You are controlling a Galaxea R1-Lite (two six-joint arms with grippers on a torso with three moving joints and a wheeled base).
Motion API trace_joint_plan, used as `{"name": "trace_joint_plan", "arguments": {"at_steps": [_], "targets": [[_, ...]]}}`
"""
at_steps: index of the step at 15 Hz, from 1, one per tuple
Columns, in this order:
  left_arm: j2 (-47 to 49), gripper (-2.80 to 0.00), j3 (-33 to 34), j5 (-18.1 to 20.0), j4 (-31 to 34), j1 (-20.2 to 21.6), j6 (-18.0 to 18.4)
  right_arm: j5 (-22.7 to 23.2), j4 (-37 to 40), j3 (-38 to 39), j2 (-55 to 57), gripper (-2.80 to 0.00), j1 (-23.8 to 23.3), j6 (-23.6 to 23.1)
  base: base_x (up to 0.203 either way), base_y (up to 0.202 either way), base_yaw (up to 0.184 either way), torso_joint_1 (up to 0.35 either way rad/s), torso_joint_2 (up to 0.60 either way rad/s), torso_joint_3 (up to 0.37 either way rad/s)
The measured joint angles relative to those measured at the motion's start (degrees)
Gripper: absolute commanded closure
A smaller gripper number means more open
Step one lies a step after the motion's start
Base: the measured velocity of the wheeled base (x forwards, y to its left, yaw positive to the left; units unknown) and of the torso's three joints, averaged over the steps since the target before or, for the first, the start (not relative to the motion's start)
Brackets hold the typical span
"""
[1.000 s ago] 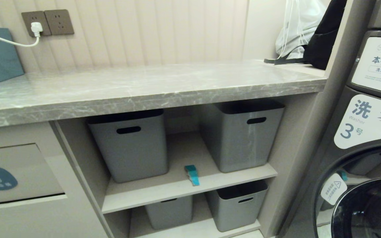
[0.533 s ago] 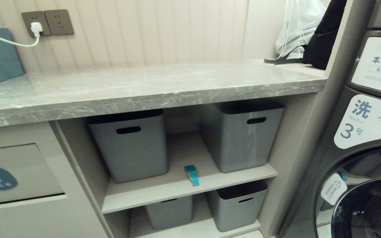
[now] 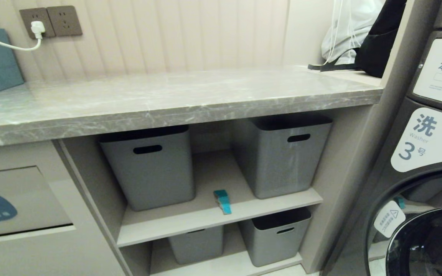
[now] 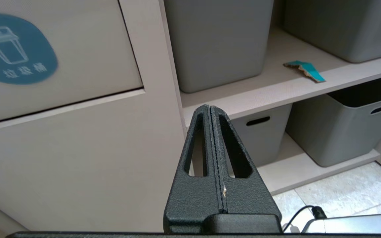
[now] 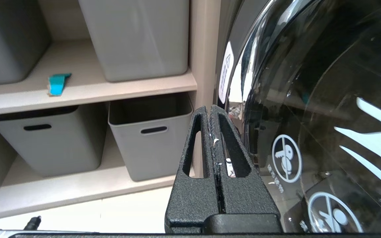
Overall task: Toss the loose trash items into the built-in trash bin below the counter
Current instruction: Pick up the garbage
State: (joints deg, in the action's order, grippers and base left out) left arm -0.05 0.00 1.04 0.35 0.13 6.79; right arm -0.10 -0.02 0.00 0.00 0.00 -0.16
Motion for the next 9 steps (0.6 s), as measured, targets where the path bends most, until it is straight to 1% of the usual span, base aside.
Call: {"name": "trace_joint_plan", "arguments": {"at_steps": [9], "targets": [[0.0, 0.00, 0.0, 0.0, -0.1, 0.0, -0.5, 0.0, 0.0, 0.0, 0.0, 0.00, 0.0, 0.1, 0.000, 0.000, 0.000, 0.001, 0.00, -0.195]]}}
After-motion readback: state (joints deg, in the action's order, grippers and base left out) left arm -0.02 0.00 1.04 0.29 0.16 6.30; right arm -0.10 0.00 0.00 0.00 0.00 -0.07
